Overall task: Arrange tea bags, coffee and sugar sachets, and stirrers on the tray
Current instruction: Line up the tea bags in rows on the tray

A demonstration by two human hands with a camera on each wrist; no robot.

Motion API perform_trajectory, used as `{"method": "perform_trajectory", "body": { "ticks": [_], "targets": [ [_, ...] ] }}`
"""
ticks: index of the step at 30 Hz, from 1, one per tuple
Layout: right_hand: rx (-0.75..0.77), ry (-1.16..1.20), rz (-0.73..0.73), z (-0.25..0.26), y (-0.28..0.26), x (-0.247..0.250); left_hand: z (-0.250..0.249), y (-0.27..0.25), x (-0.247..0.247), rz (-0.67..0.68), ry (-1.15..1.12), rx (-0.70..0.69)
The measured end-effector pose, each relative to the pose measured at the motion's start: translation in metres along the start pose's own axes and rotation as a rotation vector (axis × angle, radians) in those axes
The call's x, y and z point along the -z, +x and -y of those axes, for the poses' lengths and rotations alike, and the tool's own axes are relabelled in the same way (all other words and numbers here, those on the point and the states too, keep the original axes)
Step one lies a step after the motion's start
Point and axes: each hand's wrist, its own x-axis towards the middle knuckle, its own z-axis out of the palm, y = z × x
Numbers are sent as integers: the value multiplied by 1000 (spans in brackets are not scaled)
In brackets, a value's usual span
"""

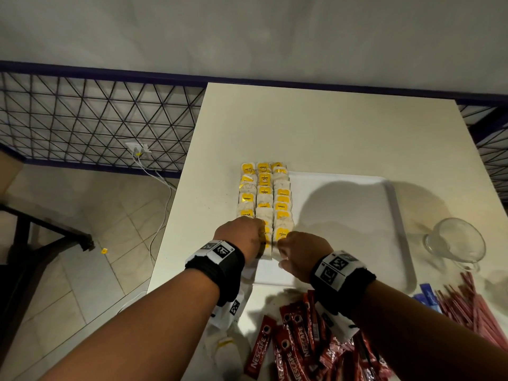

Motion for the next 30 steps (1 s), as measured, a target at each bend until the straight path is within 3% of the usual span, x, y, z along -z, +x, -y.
{"method": "perform_trajectory", "body": {
  "ticks": [4,7,10,30],
  "targets": [
    [-9,-14,-53,-1,-1,1,-2,-1,0,-7,7,3],
    [-129,115,-168,-7,-2,0,-1,0,0,-18,18,-6],
    [-213,148,-142,-14,-1,0,-1,1,-1,-14,26,-2],
    [-129,123,-87,-13,3,7,4,1,-3,-6,-24,3]
  ]
}}
